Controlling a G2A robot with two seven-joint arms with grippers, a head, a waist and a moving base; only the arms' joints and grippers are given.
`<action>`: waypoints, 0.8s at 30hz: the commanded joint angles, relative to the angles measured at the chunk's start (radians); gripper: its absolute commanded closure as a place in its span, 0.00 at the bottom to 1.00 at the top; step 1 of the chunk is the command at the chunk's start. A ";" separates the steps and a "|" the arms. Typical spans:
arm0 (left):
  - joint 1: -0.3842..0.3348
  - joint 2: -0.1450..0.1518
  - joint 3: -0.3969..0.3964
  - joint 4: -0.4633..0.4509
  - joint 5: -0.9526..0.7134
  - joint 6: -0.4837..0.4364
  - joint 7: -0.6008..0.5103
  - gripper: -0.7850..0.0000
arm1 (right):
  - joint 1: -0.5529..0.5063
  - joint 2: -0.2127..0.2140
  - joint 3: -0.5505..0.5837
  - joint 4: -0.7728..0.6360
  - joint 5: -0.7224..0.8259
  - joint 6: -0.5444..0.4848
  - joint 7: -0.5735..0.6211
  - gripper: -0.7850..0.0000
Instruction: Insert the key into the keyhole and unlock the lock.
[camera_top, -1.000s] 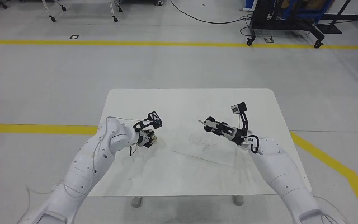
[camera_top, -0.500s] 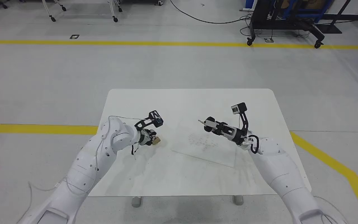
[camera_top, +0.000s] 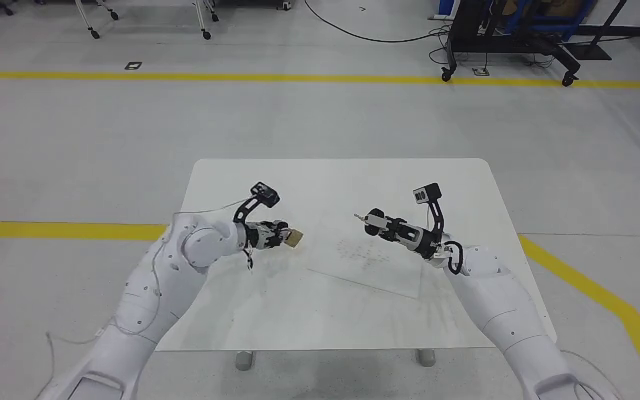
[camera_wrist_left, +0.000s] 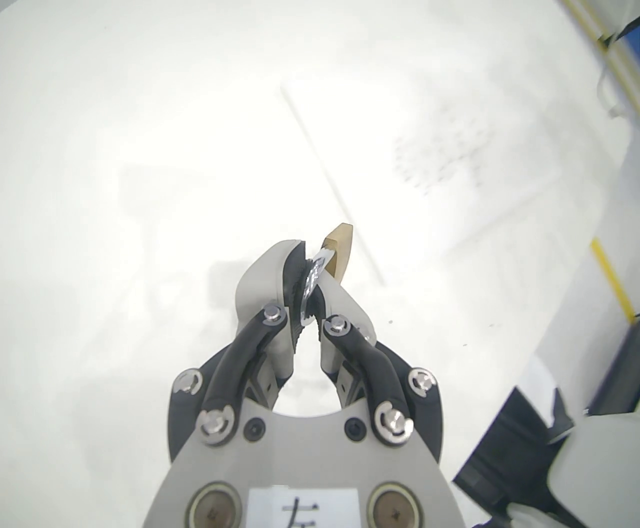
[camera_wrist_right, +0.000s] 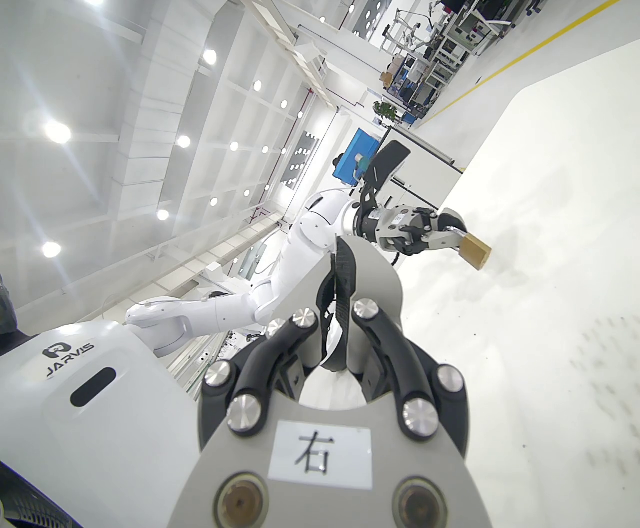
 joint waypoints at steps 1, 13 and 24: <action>-0.008 -0.003 -0.018 0.013 -0.114 0.005 0.000 1.00 | 0.000 0.000 0.000 0.000 0.000 0.000 0.000 1.00; -0.062 -0.031 -0.036 0.087 -0.516 0.033 -0.049 1.00 | 0.000 0.000 0.000 0.000 0.000 0.000 0.000 1.00; -0.062 -0.031 -0.036 0.087 -0.516 0.033 -0.049 1.00 | 0.000 0.000 0.000 0.000 0.000 0.000 0.000 1.00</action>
